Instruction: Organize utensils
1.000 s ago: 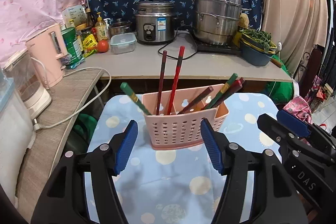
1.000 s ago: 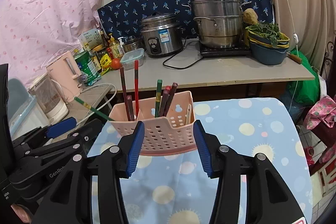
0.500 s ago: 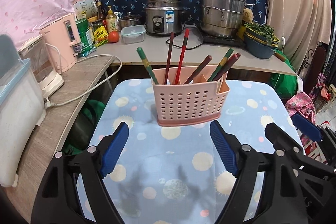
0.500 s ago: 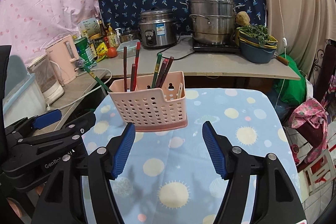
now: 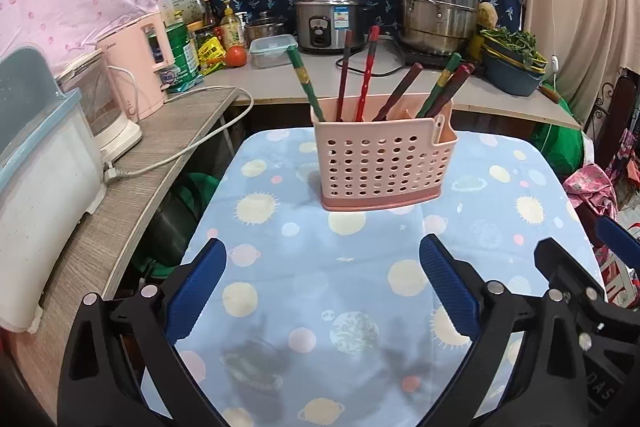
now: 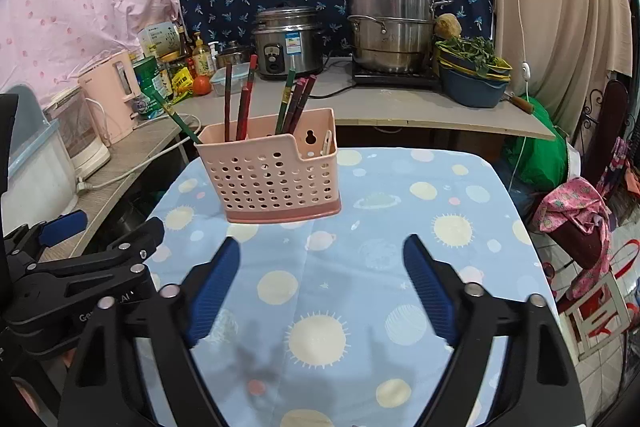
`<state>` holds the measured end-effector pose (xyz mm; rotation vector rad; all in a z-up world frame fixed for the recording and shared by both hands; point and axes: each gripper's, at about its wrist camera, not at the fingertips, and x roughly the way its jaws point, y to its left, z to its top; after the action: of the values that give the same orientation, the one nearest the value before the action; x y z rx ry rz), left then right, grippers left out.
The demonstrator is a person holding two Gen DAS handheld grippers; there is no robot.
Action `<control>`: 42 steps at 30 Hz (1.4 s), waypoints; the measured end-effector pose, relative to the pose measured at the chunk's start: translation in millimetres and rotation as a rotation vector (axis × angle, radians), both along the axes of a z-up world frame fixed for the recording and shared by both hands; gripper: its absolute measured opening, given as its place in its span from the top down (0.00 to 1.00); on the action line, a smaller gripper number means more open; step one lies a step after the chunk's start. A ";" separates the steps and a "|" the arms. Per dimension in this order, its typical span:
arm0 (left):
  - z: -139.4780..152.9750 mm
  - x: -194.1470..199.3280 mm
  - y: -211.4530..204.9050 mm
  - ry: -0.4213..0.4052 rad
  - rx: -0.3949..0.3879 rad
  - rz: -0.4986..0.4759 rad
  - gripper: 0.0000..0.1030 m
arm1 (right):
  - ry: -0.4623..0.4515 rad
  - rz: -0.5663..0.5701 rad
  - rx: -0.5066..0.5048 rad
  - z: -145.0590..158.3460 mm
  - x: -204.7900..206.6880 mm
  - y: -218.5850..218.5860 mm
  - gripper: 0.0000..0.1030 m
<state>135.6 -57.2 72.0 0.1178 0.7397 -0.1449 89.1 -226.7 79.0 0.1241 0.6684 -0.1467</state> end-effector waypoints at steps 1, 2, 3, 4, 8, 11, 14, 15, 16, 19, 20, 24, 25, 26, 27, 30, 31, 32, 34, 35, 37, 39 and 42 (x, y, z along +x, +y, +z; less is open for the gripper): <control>-0.7 -1.6 0.6 0.002 -0.001 0.002 0.09 | 0.000 0.001 0.002 -0.6 -1.3 -0.2 0.17; -1.3 -3.1 1.3 0.003 0.001 0.005 0.08 | 0.003 0.002 0.004 -1.8 -1.0 -0.3 0.17; -1.4 -3.5 2.0 0.002 0.003 0.006 0.08 | 0.006 0.000 0.003 -2.9 -2.0 0.0 0.17; -1.9 -4.8 2.2 0.002 0.007 0.007 0.08 | 0.008 -0.002 -0.001 -3.9 -3.2 0.7 0.17; -3.2 -8.4 3.1 -0.005 0.032 0.026 0.07 | -0.002 -0.008 -0.015 -5.4 -7.7 2.8 0.06; -3.3 -10.5 4.8 -0.002 0.030 0.028 0.07 | 0.000 -0.011 -0.013 -6.6 -10.2 2.4 0.06; -3.2 -12.9 4.1 -0.007 0.039 0.031 0.07 | 0.006 -0.012 -0.017 -7.6 -11.4 3.2 0.05; -3.0 -14.0 4.1 -0.008 0.040 0.032 0.07 | 0.009 -0.011 -0.017 -8.4 -11.8 3.7 0.05; -3.1 -13.8 4.3 -0.008 0.038 0.033 0.07 | 0.012 -0.011 -0.017 -8.9 -11.9 4.2 0.06; -2.5 -15.3 5.5 -0.005 0.034 0.039 0.07 | 0.017 -0.014 -0.008 -10.1 -13.8 3.8 0.06; -2.5 -15.7 5.8 -0.006 0.035 0.040 0.07 | 0.017 -0.015 -0.008 -10.0 -14.1 3.7 0.06; -3.4 -16.4 6.9 0.001 0.039 0.048 0.07 | 0.020 -0.018 -0.005 -10.2 -13.3 3.0 0.06; -3.7 -16.3 7.6 0.003 0.038 0.051 0.07 | 0.021 -0.018 -0.004 -10.1 -13.7 3.2 0.06; -3.8 -16.0 8.1 0.004 0.037 0.051 0.07 | 0.023 -0.018 -0.005 -10.1 -13.6 3.6 0.06; -4.1 -15.7 8.4 0.006 0.037 0.050 0.07 | 0.023 -0.017 -0.007 -10.2 -13.2 3.6 0.06; -5.2 -15.3 7.8 0.008 0.047 0.053 0.07 | 0.028 -0.016 -0.003 -10.7 -12.7 4.1 0.06; -5.3 -15.7 7.5 0.006 0.049 0.054 0.07 | 0.029 -0.017 -0.004 -11.1 -12.4 4.2 0.06; -5.2 -16.0 7.5 0.003 0.049 0.056 0.07 | 0.031 -0.016 -0.005 -11.4 -12.4 4.6 0.06; -5.5 -15.6 7.5 0.001 0.050 0.062 0.07 | 0.032 -0.015 -0.008 -12.2 -12.1 5.4 0.06; -5.5 -15.2 7.4 0.002 0.049 0.062 0.07 | 0.034 -0.015 -0.008 -12.6 -11.9 5.7 0.06; -5.8 -14.3 7.9 0.004 0.045 0.066 0.07 | 0.036 -0.015 -0.006 -13.0 -11.5 5.7 0.06; -6.2 -14.0 7.9 0.005 0.044 0.069 0.07 | 0.037 -0.017 -0.010 -13.1 -11.4 5.6 0.06; -6.3 -13.6 7.5 0.006 0.048 0.077 0.07 | 0.040 -0.020 -0.008 -13.7 -10.8 5.2 0.06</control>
<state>122.1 -49.8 65.7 0.1347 0.7531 -0.0545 78.2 -221.5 65.3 0.1206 0.7065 -0.1717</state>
